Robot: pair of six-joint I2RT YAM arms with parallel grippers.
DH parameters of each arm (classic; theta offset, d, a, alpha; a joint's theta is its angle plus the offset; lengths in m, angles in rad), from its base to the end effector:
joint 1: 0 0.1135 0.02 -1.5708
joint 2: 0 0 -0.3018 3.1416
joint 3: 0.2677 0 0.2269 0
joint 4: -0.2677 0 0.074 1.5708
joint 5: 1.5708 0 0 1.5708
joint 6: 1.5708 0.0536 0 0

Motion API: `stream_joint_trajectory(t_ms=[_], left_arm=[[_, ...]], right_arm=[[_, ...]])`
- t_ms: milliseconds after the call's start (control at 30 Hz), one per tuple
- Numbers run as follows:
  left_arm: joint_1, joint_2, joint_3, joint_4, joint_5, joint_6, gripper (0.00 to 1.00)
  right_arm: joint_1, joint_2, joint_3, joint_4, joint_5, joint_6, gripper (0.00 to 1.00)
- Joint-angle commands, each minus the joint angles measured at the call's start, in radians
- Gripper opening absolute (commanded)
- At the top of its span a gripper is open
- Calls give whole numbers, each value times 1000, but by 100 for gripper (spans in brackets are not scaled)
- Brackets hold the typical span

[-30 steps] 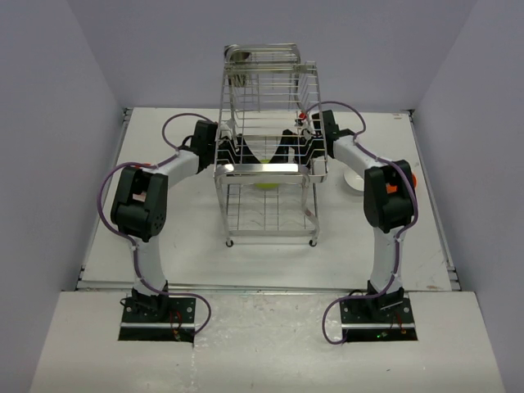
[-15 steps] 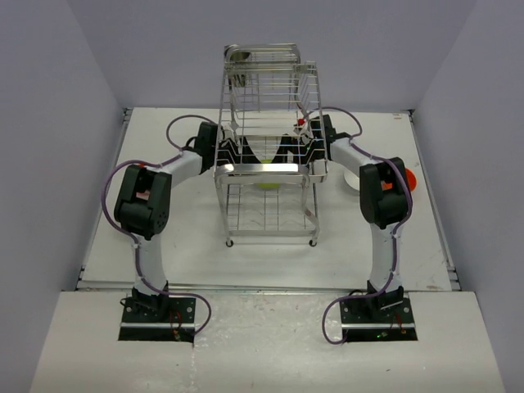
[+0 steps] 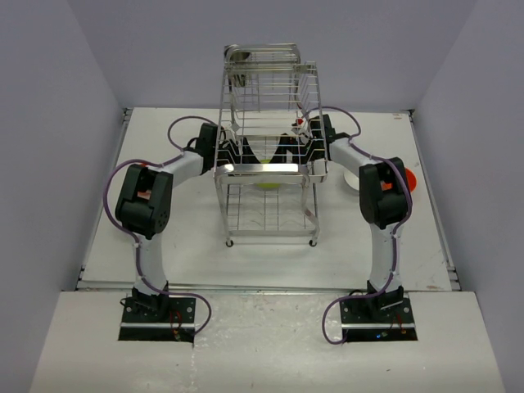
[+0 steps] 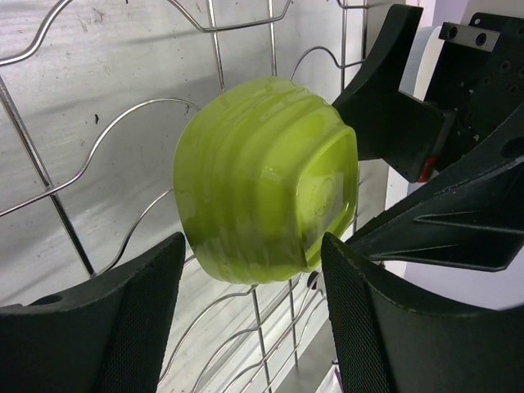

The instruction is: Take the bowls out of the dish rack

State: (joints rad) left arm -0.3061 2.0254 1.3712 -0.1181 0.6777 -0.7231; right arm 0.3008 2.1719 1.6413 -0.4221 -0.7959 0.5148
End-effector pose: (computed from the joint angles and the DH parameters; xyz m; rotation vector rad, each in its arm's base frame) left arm 0.4148 -0.1663 0.2183 -0.1520 2.4937 -1.2713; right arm 0.4418 0.1771 0.2126 -0.0687 2.6017 1.3221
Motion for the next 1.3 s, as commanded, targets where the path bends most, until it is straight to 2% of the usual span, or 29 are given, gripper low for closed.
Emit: stream_joint_trajectory(t_ms=[0, 367, 567, 733, 900, 1267], left_arm=[[-5, -1, 32, 28, 25, -9, 68], [-5, 12, 32, 35, 25, -12, 68], [-5, 18, 35, 40, 25, -16, 68], [-5, 15, 31, 41, 25, -15, 68], [-5, 19, 26, 41, 28, -13, 68], [-8, 47, 34, 51, 68, -19, 68]], right_arm=[[14, -60, 26, 5, -36, -12, 91], [15, -116, 5, -1, -25, -22, 87], [15, -146, -3, 16, -55, -13, 80], [17, -133, 5, 28, -104, -9, 64], [21, -132, 0, 36, -137, -13, 55], [40, -126, 3, 103, -253, -2, 51]])
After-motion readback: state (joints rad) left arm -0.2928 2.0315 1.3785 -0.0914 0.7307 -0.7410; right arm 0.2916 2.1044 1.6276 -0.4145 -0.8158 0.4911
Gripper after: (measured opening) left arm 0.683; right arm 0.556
